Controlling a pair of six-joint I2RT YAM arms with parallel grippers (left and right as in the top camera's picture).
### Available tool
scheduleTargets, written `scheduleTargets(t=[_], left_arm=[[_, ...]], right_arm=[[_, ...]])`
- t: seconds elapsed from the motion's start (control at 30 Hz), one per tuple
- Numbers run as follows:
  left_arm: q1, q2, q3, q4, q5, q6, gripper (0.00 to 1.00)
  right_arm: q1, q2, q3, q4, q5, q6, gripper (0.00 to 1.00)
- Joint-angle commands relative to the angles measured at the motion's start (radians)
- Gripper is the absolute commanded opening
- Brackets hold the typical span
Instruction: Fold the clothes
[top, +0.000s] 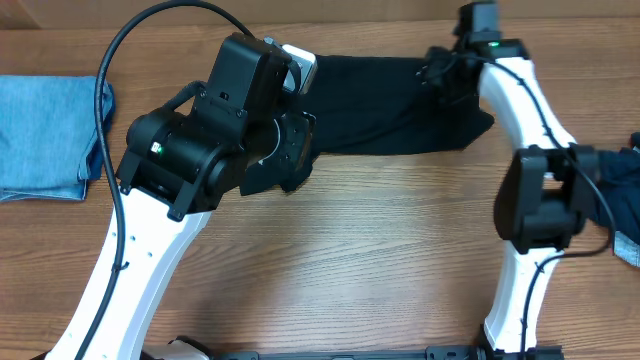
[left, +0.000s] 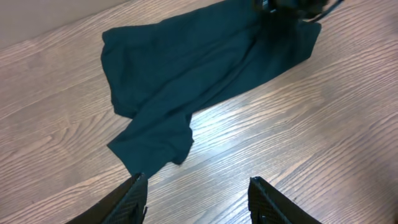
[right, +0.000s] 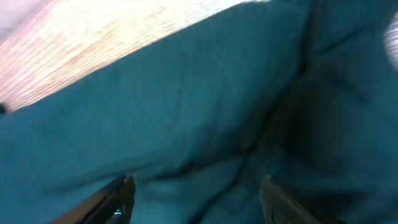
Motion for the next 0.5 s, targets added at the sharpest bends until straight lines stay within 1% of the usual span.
scheduleTargets(t=[0.0,0.13,0.4,0.47], left_arm=[[0.001,0.003,0.004,-0.001,0.029,-0.018,0.56],[0.001,0.003,0.004,-0.001,0.029,-0.017,0.56],[0.001,0.003,0.004,0.002,0.029,-0.016,0.56],[0.001,0.003,0.004,0.003,0.029,-0.016,0.57]], right_arm=[[-0.013,0.053,0.016,0.030,0.132,0.127,0.67],[-0.022,0.055,0.016,0.044,0.194,0.142,0.67],[-0.030,0.055,0.016,-0.030,0.193,0.139,0.66],[-0.030,0.055,0.016,-0.037,0.193,0.139,0.63]])
